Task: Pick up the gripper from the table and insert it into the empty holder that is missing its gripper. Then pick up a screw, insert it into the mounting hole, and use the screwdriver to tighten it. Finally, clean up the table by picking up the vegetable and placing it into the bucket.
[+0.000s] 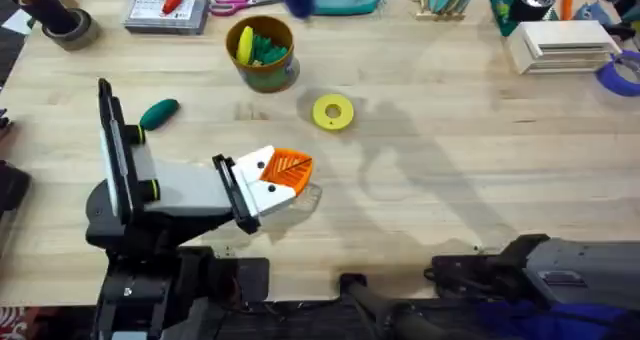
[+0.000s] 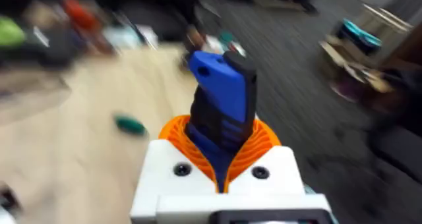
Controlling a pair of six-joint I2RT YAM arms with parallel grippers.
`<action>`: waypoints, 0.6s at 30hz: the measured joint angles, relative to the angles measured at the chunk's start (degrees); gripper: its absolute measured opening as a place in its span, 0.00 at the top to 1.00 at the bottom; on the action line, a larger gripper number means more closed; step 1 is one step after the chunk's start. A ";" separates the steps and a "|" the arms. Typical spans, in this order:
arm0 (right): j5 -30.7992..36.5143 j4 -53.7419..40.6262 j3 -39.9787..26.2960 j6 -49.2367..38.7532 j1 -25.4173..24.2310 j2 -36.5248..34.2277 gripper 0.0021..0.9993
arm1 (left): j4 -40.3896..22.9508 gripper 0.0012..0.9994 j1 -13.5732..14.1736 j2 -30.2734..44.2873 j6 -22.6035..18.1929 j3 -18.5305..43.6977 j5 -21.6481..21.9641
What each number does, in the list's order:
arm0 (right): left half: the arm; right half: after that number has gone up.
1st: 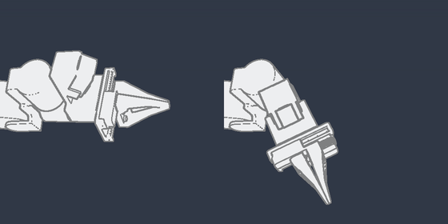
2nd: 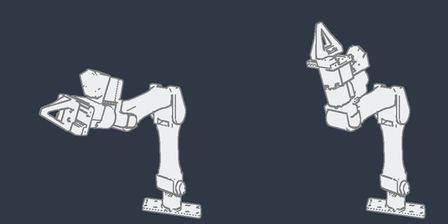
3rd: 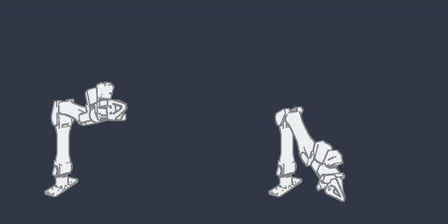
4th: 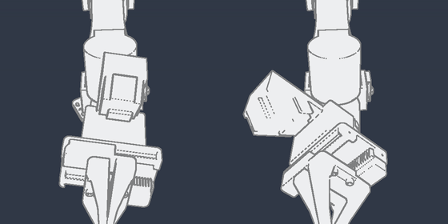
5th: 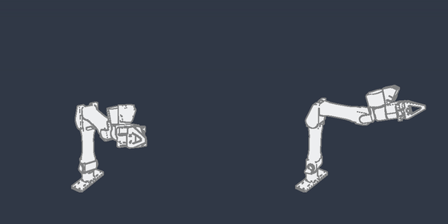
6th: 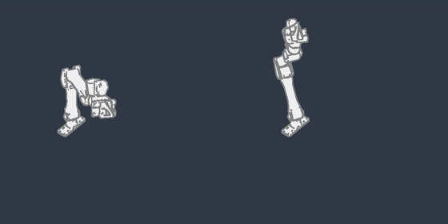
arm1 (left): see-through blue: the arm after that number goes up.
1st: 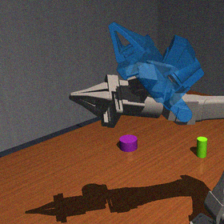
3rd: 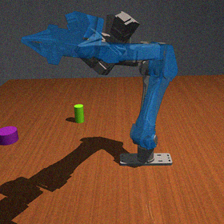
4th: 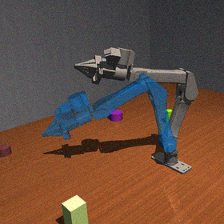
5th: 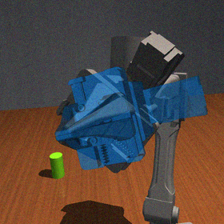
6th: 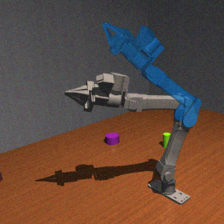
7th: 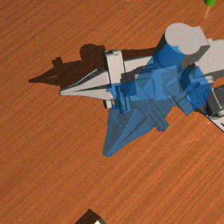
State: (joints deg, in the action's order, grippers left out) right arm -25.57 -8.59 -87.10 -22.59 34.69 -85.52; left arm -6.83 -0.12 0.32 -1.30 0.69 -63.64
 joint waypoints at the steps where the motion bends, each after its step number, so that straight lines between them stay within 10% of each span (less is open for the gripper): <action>1: 1.53 -2.19 -0.03 -3.35 -0.58 0.00 0.98 | 0.00 1.00 0.00 0.00 0.00 0.00 0.00; 9: 14.82 -20.73 -0.01 -30.62 -6.57 0.00 0.98 | 0.00 1.00 0.00 0.00 0.00 0.00 0.00; 18: 23.45 -31.91 -0.08 -41.47 -14.25 -7.08 0.98 | 0.00 1.00 0.00 0.00 0.00 0.00 -0.02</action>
State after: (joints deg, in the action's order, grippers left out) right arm -2.12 -40.50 -87.18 -64.07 20.44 -92.60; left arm -6.83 -0.12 0.32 -1.30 0.69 -63.66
